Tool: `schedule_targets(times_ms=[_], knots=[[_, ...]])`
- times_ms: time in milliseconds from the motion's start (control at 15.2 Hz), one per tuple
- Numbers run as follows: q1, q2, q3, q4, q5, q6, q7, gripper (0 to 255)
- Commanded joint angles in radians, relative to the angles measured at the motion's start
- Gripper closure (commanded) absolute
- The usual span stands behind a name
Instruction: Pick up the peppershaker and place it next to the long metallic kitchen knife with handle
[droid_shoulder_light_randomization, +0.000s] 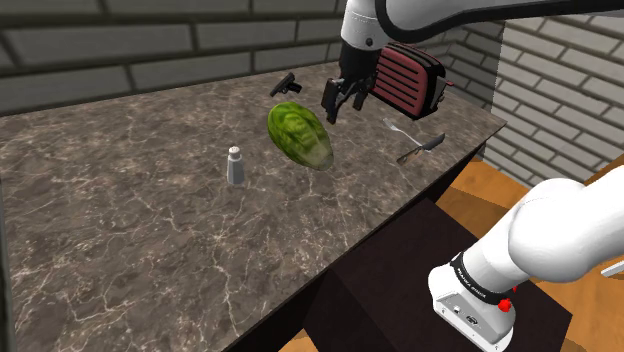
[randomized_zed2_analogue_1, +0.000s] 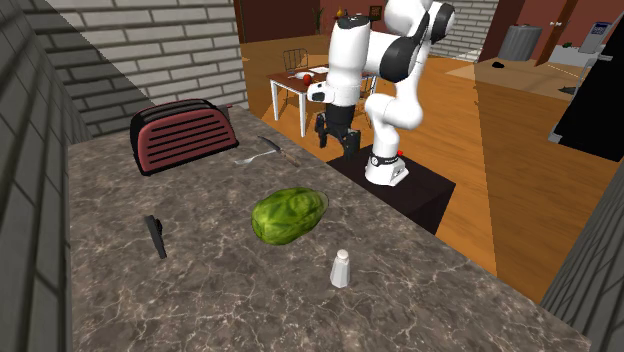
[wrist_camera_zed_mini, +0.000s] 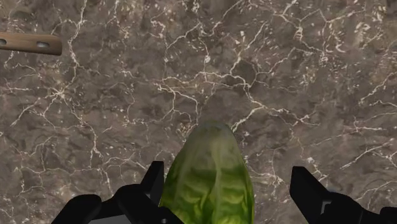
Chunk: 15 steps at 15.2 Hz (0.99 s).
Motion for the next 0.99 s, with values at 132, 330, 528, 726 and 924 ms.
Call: schedule_targets(times_ms=[132, 330, 528, 726, 924], knots=[[0.013, 0.134, 0.060, 0.077, -0.029, 0.052, 0.094, 0], [0.026, 0.240, 0.097, 0.150, -0.067, 0.078, 0.165, 0], [0.046, 0.351, 0.126, 0.234, -0.115, 0.092, 0.237, 0], [0.075, 0.467, 0.143, 0.332, -0.170, 0.094, 0.306, 0], [0.114, 0.587, 0.150, 0.445, -0.225, 0.085, 0.368, 0]])
